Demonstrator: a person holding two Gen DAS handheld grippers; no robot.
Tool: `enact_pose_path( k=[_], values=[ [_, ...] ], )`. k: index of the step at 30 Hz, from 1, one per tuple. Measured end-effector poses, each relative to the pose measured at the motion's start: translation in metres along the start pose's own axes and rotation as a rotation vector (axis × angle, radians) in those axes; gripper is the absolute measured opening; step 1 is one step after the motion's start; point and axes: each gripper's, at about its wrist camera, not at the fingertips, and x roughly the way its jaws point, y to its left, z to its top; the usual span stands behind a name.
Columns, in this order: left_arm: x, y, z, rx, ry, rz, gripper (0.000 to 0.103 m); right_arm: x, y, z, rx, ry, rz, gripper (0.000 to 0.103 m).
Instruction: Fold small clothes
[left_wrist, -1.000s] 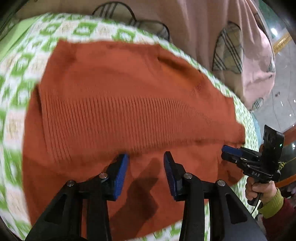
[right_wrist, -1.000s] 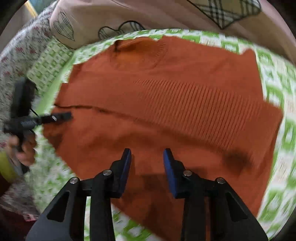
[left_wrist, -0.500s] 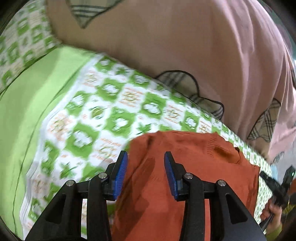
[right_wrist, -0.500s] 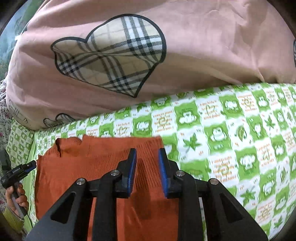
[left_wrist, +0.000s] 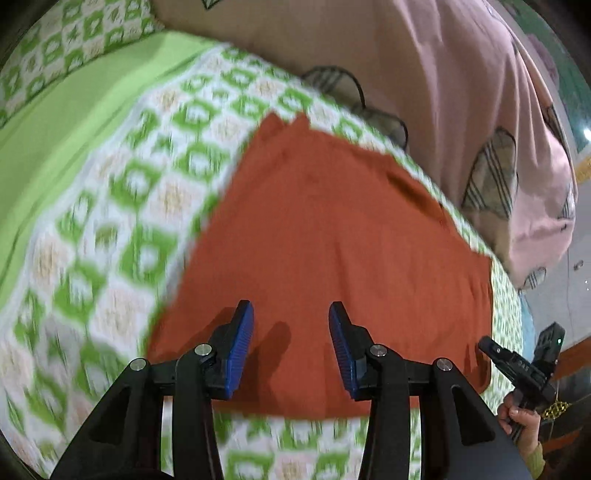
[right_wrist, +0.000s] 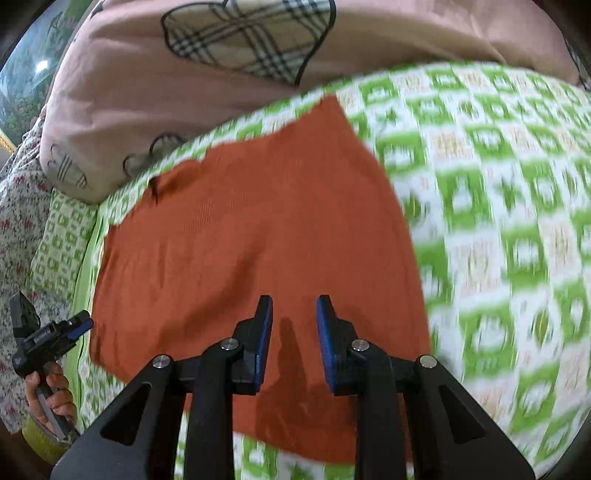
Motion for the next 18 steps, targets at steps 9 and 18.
enact_pose_path(
  k=[9, 18],
  values=[
    [-0.001, 0.011, -0.062, -0.106, 0.062, -0.035, 0.048, -0.013, 0.005, -0.042, 0.036, 0.042, 0.026, 0.038],
    [0.007, 0.042, -0.064, -0.226, 0.016, -0.022, 0.059, -0.015, 0.032, -0.045, -0.03, 0.057, 0.039, 0.039]
  ],
)
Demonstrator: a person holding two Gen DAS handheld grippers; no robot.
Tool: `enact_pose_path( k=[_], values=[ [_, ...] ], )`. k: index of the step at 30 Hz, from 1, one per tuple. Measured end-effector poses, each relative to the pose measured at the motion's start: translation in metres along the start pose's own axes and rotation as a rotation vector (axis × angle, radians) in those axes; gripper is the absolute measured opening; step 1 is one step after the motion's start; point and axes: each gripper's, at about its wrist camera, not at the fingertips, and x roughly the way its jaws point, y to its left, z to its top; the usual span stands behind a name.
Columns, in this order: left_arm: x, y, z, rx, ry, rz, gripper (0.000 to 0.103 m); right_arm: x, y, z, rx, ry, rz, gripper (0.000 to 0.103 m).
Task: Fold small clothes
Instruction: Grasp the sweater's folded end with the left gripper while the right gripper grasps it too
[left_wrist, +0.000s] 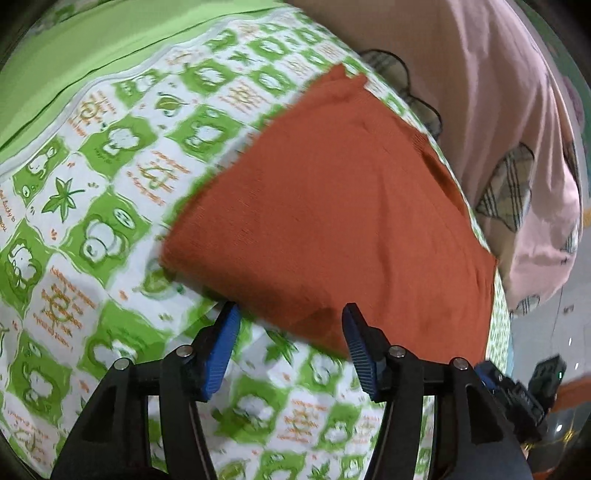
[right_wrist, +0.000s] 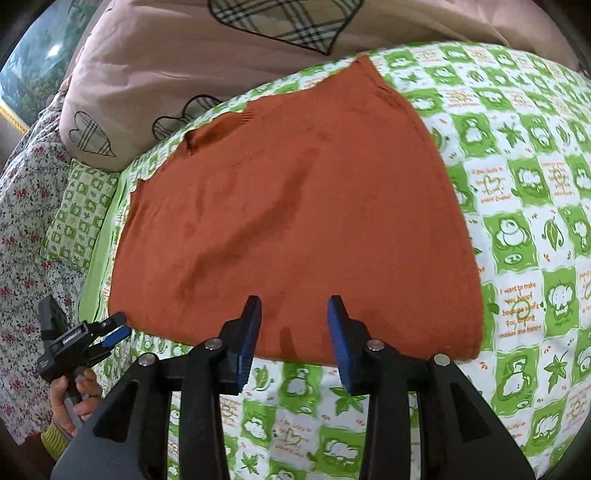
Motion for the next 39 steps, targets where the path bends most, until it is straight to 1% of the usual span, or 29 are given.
enact_pose_path(
  k=[4, 6, 8, 10, 11, 12, 13, 15, 16, 20, 23, 24, 26, 28, 30, 31, 34, 36, 37, 39],
  values=[
    [0.006, 0.016, 0.018, -0.058, -0.045, -0.038, 0.059, 0.001, 0.011, 0.002, -0.01, 0.006, -0.017, 0.039],
    [0.01, 0.017, 0.028, -0.065, -0.066, -0.051, 0.057, 0.003, 0.017, 0.005, -0.018, 0.013, -0.032, 0.039],
    [0.015, 0.013, 0.036, -0.046, -0.082, -0.057, 0.056, 0.003, 0.021, 0.008, -0.011, 0.013, -0.045, 0.039],
    [0.019, 0.005, 0.043, 0.006, -0.089, -0.04, 0.04, 0.0, 0.025, 0.013, 0.018, -0.013, -0.032, 0.039],
    [0.019, 0.002, 0.045, 0.024, -0.082, -0.046, 0.025, 0.0, 0.026, 0.014, 0.024, -0.02, -0.029, 0.039],
    [0.018, -0.002, 0.047, 0.034, -0.083, -0.049, 0.018, 0.0, 0.027, 0.017, 0.028, -0.026, -0.026, 0.039],
    [0.014, -0.01, 0.047, 0.059, -0.098, -0.035, 0.016, 0.001, 0.028, 0.019, 0.027, -0.027, -0.021, 0.039],
    [0.004, -0.033, 0.046, 0.134, -0.132, -0.003, 0.013, 0.004, 0.029, 0.025, 0.013, -0.027, -0.008, 0.039],
    [0.001, -0.045, 0.046, 0.156, -0.143, 0.0, 0.013, 0.005, 0.028, 0.028, 0.009, -0.031, -0.003, 0.039],
    [-0.02, -0.107, 0.032, 0.288, -0.182, -0.035, 0.011, 0.007, 0.022, 0.044, 0.013, -0.022, 0.049, 0.039],
    [-0.014, -0.158, 0.011, 0.417, -0.173, -0.043, 0.011, 0.009, 0.018, 0.062, 0.008, 0.001, 0.102, 0.039],
    [-0.007, -0.176, 0.001, 0.459, -0.16, -0.05, 0.011, 0.012, 0.015, 0.07, 0.022, 0.022, 0.145, 0.039],
    [0.008, -0.201, -0.016, 0.52, -0.127, -0.057, 0.011, 0.017, 0.012, 0.084, 0.031, 0.056, 0.193, 0.039],
    [0.027, -0.217, -0.034, 0.57, -0.091, -0.063, 0.011, 0.024, 0.011, 0.095, 0.036, 0.089, 0.245, 0.042],
    [0.044, -0.225, -0.053, 0.61, -0.052, -0.049, 0.01, 0.035, 0.012, 0.105, 0.046, 0.108, 0.276, 0.064],
    [0.05, -0.227, -0.059, 0.623, -0.044, -0.036, 0.01, 0.044, 0.015, 0.11, 0.042, 0.121, 0.296, 0.066],
    [0.056, -0.229, -0.067, 0.643, -0.039, -0.02, 0.01, 0.072, 0.028, 0.122, 0.035, 0.169, 0.347, 0.067],
    [0.052, -0.229, -0.067, 0.648, -0.046, -0.016, 0.01, 0.097, 0.041, 0.128, 0.032, 0.194, 0.349, 0.067],
    [0.051, -0.229, -0.067, 0.65, -0.046, -0.014, 0.01, 0.105, 0.046, 0.13, 0.024, 0.199, 0.346, 0.064],
    [0.046, -0.229, -0.066, 0.655, -0.053, -0.006, 0.01, 0.12, 0.058, 0.135, 0.0, 0.205, 0.318, 0.017]
  ],
)
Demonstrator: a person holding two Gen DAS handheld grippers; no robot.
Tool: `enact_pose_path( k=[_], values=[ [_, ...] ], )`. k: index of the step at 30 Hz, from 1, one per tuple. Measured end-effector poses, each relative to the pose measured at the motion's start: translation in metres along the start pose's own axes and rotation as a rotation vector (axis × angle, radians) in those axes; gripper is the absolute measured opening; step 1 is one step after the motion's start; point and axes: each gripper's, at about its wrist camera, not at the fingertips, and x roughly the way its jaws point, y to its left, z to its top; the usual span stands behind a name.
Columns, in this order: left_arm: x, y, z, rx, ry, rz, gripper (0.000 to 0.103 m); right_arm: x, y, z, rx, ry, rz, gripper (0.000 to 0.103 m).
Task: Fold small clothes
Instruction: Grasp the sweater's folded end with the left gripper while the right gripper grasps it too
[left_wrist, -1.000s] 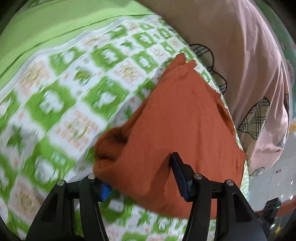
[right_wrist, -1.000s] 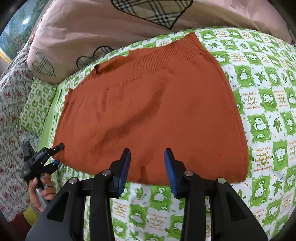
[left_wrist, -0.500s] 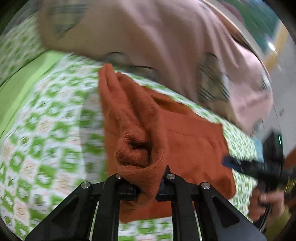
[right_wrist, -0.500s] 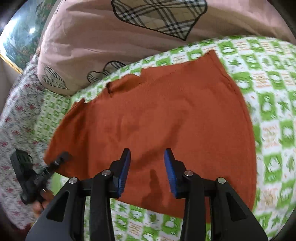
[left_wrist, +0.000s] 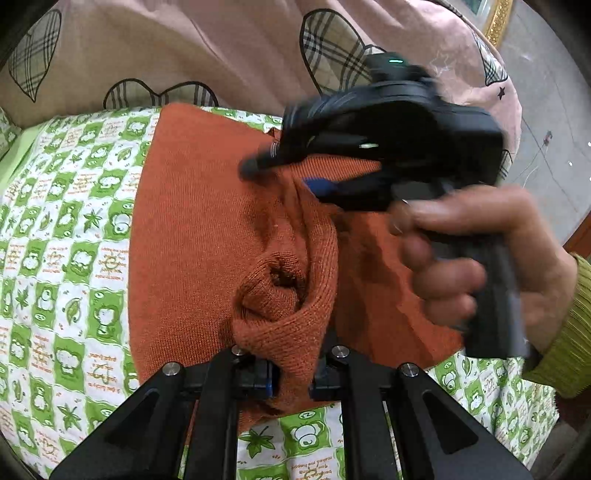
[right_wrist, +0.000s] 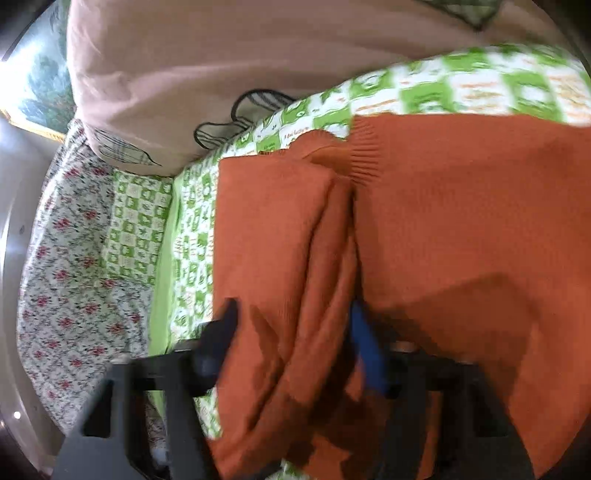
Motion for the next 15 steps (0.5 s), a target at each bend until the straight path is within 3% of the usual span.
enact_pose_path(
  k=[1, 3, 8, 11, 15],
  values=[
    [-0.004, -0.001, 0.002, 0.006, -0.004, 0.001, 0.01, 0.003, 0.003, 0.004, -0.002, -0.003, -0.032, 0.017],
    [-0.016, -0.006, 0.008, 0.022, -0.025, -0.012, 0.01, -0.009, 0.009, 0.006, -0.009, -0.038, -0.006, 0.015],
    [-0.029, -0.046, 0.022, 0.098, -0.063, -0.135, 0.011, -0.087, 0.023, 0.001, -0.146, -0.173, -0.002, 0.014],
    [-0.006, -0.074, 0.02, 0.12, -0.023, -0.196, 0.011, -0.118, -0.001, -0.002, -0.178, -0.183, -0.112, 0.014],
    [0.031, -0.102, 0.012, 0.152, 0.043, -0.225, 0.011, -0.129, -0.044, -0.008, -0.144, -0.164, -0.216, 0.014]
  ],
)
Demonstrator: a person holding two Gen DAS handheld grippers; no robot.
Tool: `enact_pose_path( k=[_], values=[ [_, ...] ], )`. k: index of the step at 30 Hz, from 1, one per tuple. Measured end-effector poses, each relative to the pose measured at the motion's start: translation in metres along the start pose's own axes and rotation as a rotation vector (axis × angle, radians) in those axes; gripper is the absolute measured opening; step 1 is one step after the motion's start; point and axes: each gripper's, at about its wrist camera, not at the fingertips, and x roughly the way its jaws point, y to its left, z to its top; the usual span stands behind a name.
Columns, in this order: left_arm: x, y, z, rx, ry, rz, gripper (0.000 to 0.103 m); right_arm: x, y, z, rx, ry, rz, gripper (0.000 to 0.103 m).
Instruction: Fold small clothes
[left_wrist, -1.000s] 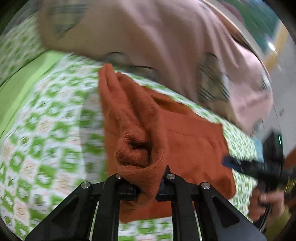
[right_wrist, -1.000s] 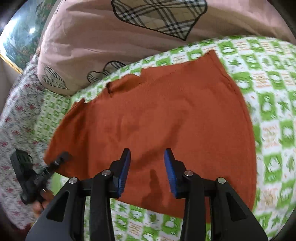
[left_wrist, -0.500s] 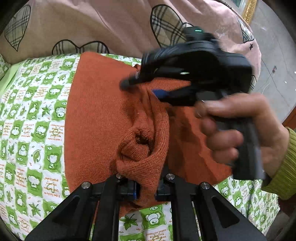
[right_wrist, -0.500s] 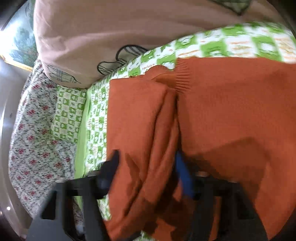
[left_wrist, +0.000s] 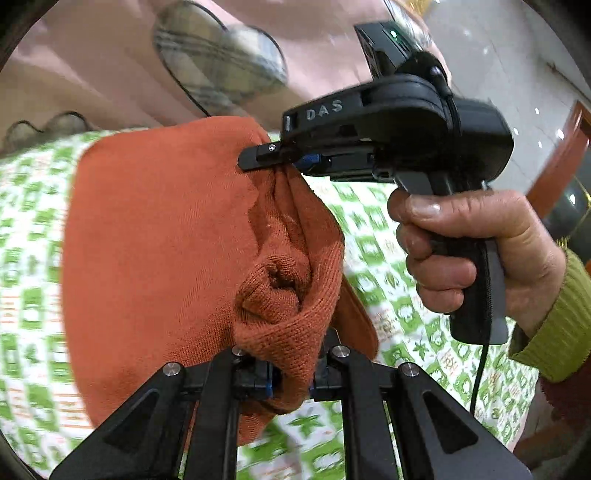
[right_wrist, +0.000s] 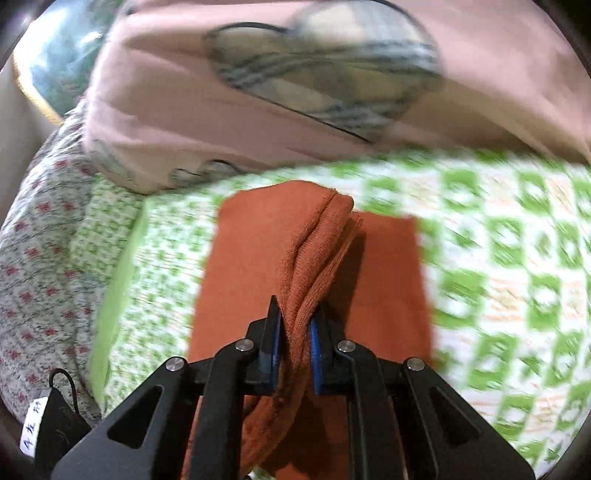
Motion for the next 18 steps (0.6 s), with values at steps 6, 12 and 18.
enact_pose_path(
  k=[6, 12, 18],
  values=[
    [0.03, -0.001, 0.003, -0.005, 0.053, 0.004, 0.011, 0.008, -0.033, -0.012, 0.027, 0.009, -0.035, 0.014],
    [0.04, 0.006, 0.007, -0.028, 0.06, 0.002, 0.011, 0.012, -0.034, -0.009, 0.003, 0.001, -0.06, 0.014],
    [0.048, 0.006, 0.001, -0.041, 0.105, -0.058, 0.029, 0.011, -0.051, -0.016, -0.014, 0.019, -0.089, 0.021]
  ],
)
